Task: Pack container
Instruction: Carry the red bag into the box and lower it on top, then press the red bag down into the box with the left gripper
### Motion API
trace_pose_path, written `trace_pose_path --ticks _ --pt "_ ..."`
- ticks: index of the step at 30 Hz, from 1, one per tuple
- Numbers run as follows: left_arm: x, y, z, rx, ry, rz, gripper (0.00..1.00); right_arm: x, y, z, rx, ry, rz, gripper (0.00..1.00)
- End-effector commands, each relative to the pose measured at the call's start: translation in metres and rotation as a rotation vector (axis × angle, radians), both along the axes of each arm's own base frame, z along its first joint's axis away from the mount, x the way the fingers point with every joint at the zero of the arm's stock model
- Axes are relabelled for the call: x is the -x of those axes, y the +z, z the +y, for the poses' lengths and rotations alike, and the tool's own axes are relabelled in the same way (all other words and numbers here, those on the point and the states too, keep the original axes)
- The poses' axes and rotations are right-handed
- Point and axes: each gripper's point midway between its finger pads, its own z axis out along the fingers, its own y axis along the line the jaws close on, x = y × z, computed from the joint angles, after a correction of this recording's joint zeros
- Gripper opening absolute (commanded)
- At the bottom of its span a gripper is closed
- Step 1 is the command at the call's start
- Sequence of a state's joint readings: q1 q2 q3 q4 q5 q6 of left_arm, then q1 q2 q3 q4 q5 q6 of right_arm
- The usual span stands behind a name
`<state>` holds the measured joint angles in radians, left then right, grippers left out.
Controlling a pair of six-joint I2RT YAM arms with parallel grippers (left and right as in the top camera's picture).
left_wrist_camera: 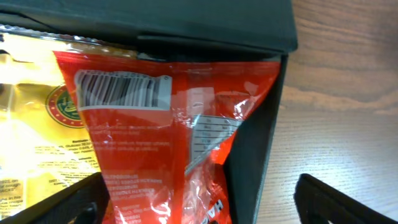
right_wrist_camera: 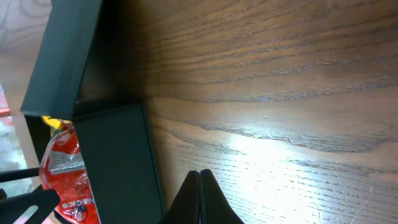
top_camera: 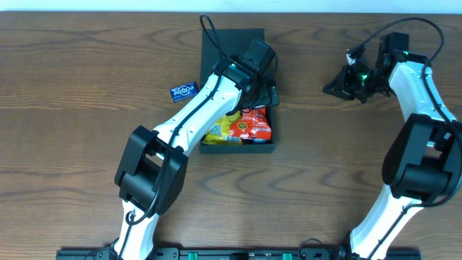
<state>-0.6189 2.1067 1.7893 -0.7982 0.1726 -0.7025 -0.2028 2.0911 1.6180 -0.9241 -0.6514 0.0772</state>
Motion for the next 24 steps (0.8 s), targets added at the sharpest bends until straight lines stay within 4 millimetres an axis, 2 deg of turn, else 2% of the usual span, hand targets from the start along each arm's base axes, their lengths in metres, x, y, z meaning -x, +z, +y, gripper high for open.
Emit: trace_pose_path --ticks 1,2,5,12,13,14,15,16,17,19,22,24 --pt "-0.001 0.000 -0.001 0.004 -0.036 -0.006 1.00 -0.004 0.010 -0.006 0.002 0.008 -0.040 0.02" --pt "-0.002 0.004 -0.001 0.004 -0.052 -0.019 0.92 -0.003 0.010 -0.006 0.002 0.008 -0.040 0.02" --pt "-0.007 0.017 0.004 -0.014 -0.058 -0.071 0.81 -0.003 0.010 -0.006 0.002 0.008 -0.040 0.01" --pt "-0.020 0.066 0.023 -0.099 -0.104 -0.262 0.79 -0.004 0.010 -0.006 0.002 0.008 -0.041 0.02" --pt "-0.019 0.072 0.023 -0.101 -0.128 -0.279 0.72 -0.004 0.010 -0.006 0.002 0.008 -0.041 0.02" --pt "-0.018 0.077 0.024 -0.105 -0.154 -0.295 0.61 -0.004 0.010 -0.006 0.002 0.008 -0.040 0.02" --pt "-0.017 0.080 0.023 -0.101 -0.172 -0.302 0.43 -0.003 0.010 -0.006 0.002 0.008 -0.040 0.01" --pt "-0.015 0.083 0.020 -0.087 -0.193 -0.303 0.13 -0.003 0.010 -0.006 0.001 0.008 -0.040 0.02" --pt "-0.014 0.082 0.019 -0.081 -0.207 -0.300 0.06 -0.003 0.010 -0.006 0.001 0.008 -0.040 0.02" --pt "-0.004 0.077 0.012 -0.050 -0.268 -0.265 0.06 -0.003 0.010 -0.005 0.001 0.009 -0.038 0.02" --pt "0.018 0.066 -0.014 0.133 -0.418 -0.157 0.06 -0.002 0.010 -0.005 0.000 0.010 -0.033 0.02" --pt "0.024 0.055 -0.019 0.198 -0.463 -0.105 0.06 -0.001 0.010 -0.005 -0.001 0.010 -0.031 0.01"
